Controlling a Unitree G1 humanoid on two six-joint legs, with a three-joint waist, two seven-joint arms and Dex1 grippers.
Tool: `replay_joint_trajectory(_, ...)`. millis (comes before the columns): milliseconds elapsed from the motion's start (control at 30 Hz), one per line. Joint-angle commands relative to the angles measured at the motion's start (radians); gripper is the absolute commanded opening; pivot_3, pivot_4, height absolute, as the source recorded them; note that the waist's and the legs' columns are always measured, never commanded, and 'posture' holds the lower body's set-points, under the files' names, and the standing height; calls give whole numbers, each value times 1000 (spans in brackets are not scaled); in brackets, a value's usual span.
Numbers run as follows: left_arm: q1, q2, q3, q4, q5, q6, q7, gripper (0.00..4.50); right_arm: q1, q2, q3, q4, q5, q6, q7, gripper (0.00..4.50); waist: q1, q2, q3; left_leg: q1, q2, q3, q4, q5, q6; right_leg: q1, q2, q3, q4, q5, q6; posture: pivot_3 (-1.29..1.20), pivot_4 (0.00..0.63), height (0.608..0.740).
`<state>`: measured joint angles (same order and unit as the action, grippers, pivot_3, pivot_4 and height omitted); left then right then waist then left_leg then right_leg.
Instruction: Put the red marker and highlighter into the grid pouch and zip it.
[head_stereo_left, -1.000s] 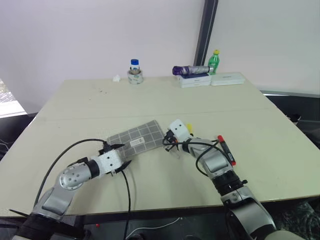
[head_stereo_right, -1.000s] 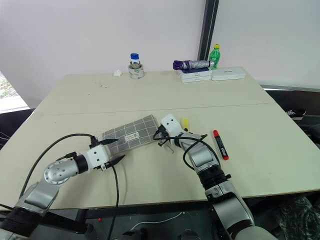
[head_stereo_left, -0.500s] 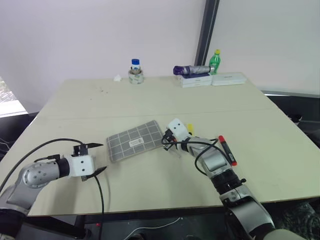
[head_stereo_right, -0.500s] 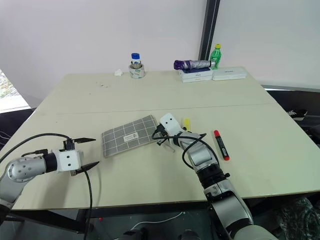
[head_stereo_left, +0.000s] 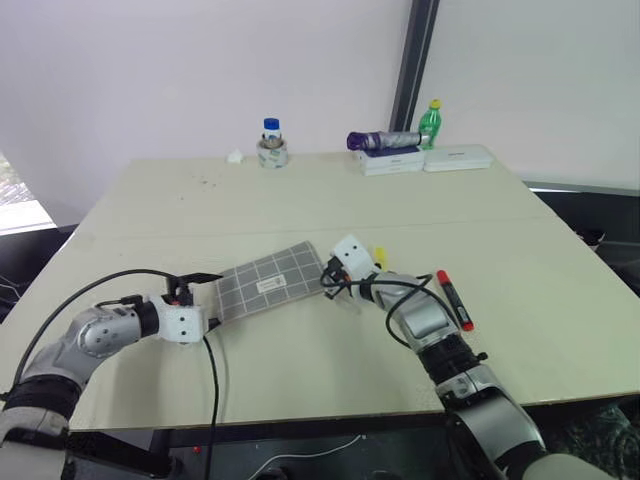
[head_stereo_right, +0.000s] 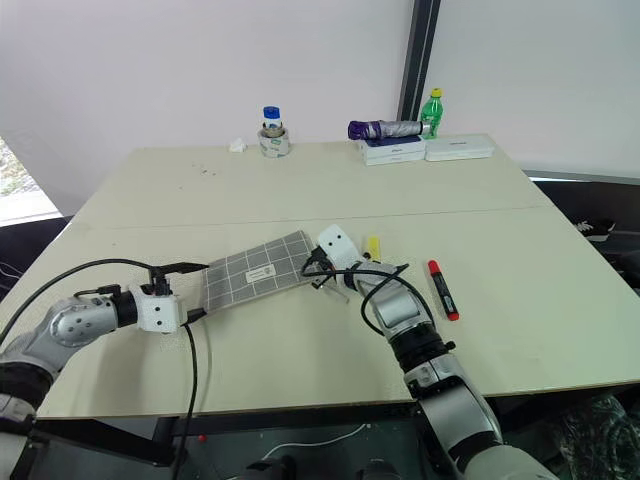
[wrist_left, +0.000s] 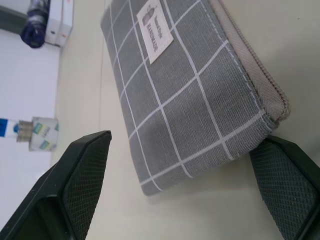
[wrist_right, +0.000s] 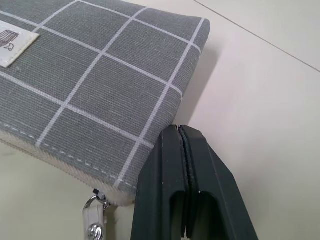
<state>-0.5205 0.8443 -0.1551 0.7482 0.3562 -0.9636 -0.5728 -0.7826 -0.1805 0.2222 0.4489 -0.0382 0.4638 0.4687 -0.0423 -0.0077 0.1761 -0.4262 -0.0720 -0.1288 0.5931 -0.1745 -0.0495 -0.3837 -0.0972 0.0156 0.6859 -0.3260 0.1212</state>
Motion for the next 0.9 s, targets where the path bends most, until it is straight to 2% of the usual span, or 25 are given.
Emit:
replay_joint_trajectory(33, -17, -18, -45, 62, 28, -68, 21, 4472, -34, 13, -2, 4, -7, -35, 1, 0, 0, 0, 0, 0, 0, 0, 0, 0, 0, 0, 0, 0, 0, 0, 0, 0, 150, 740)
replay_joint_trajectory(100, -20, -26, -55, 83, 8, -97, 13, 4472, -34, 15, -1, 6, -9, -38, 3, 0, 0, 0, 0, 0, 0, 0, 0, 0, 0, 0, 0, 0, 0, 0, 0, 0, 150, 740)
replay_joint_trajectory(200, -14, -34, -67, 88, -15, -122, -5, 3667, -31, 18, 1, 6, -13, -40, 6, 0, -2, 0, 0, 0, 0, 0, 0, 0, 0, 0, 0, 0, 0, 0, 0, 0, 150, 740)
replay_joint_trajectory(433, 8, -38, -70, 77, -71, -128, -34, 57, -24, 19, 3, 2, -20, -42, 16, 0, -3, 0, 0, 0, 0, 0, 0, 0, 0, 0, 0, 0, 0, 0, 0, 0, 150, 740)
replay_joint_trajectory(667, 48, -46, -43, -8, -173, -51, -68, 57, -22, 12, -2, -12, -23, -45, 13, 0, -4, 1, 0, 0, 0, 0, 0, 0, 0, -1, 0, 1, 0, 0, 0, 0, 150, 740)
replay_joint_trajectory(733, 80, -58, -15, -96, -269, 68, -101, 57, -22, -11, -1, -37, -38, -55, 9, 0, -4, 1, 0, 0, 0, 1, 0, 0, 0, -1, 0, 1, 0, 0, 0, 0, 150, 740)
replay_joint_trajectory(833, 156, -76, 38, -324, -434, 316, -138, 57, -17, -66, -10, -118, -56, -61, 14, 0, -3, 0, 0, -1, 2, 0, 0, 0, 0, -2, 0, 2, 1, 0, 0, 0, 150, 740)
replay_joint_trajectory(900, 199, -81, 66, -447, -488, 439, -139, 57, -9, -91, -22, -173, -48, -43, 23, 0, -3, 0, 0, -2, 2, 0, 0, 0, 0, -2, 0, 2, 1, 0, 0, 0, 150, 740)
